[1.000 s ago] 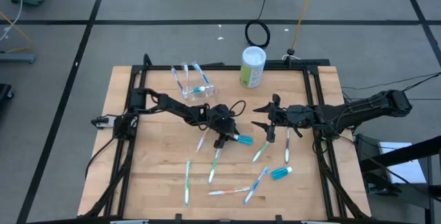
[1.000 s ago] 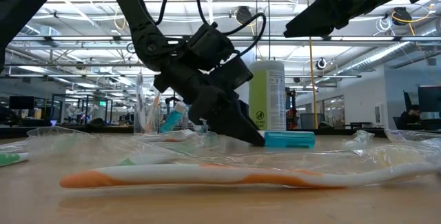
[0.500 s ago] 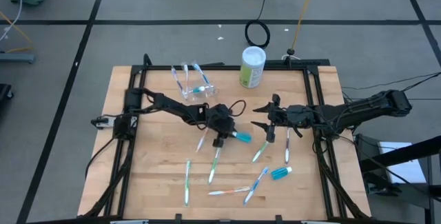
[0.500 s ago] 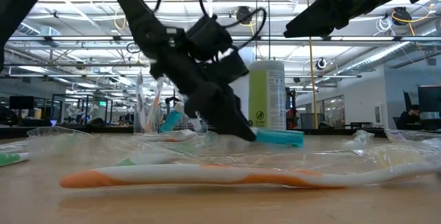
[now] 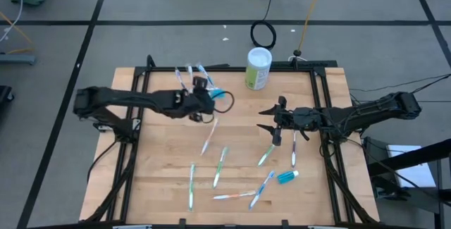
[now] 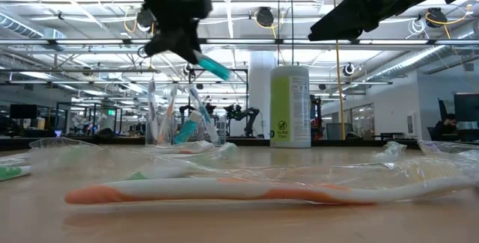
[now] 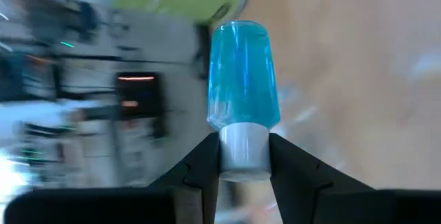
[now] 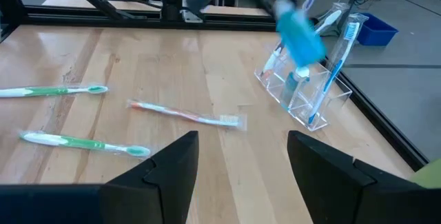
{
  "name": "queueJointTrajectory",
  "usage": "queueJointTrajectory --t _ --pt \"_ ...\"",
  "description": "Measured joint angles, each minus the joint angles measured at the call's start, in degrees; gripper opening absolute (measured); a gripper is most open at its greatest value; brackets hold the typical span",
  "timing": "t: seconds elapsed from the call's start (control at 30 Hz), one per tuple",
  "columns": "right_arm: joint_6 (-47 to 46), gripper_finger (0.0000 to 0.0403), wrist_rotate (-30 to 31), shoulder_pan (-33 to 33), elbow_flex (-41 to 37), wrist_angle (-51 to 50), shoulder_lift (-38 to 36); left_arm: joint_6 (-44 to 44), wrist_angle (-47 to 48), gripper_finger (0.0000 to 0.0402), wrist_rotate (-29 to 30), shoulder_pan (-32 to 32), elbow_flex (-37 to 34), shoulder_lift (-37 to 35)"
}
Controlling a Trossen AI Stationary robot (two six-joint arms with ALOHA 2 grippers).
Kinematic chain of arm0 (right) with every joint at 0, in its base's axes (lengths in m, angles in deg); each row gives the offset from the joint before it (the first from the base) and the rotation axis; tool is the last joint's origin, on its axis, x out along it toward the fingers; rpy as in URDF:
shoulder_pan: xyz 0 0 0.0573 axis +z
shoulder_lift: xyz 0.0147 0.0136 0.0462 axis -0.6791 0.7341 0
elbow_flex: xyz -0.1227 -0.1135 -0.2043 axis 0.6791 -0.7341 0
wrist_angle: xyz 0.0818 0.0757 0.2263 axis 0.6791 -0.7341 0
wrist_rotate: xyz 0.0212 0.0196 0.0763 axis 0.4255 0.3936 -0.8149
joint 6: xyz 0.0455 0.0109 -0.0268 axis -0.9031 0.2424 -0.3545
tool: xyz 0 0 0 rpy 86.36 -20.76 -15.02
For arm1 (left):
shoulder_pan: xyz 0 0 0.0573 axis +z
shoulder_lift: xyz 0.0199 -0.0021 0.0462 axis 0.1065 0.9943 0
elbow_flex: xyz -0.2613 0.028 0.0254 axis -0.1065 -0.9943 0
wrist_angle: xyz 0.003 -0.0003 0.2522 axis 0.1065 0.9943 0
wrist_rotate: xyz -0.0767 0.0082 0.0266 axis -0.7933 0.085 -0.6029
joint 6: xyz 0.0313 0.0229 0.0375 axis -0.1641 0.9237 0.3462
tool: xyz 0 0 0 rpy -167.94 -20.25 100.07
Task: Pick & Place toothbrushing station
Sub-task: Put the top blue mouthwash into the transparent organizer
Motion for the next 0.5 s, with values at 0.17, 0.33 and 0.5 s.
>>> queueJointTrajectory --t 0.17,0.33,0.5 --pt "0.00 0.0215 -0.07 0.00 0.00 0.02 0.00 15.06 2.82 0.0108 7.10 3.78 0.00 -1.89" --pt "0.01 0.0215 -0.10 0.00 0.00 -0.01 0.00 27.80 7.68 0.0097 7.47 8.48 0.00 0.21" --pt "0.22 0.0215 -0.11 0.00 0.00 0.01 0.00 38.73 7.39 0.0105 8.83 10.70 0.00 3.36"
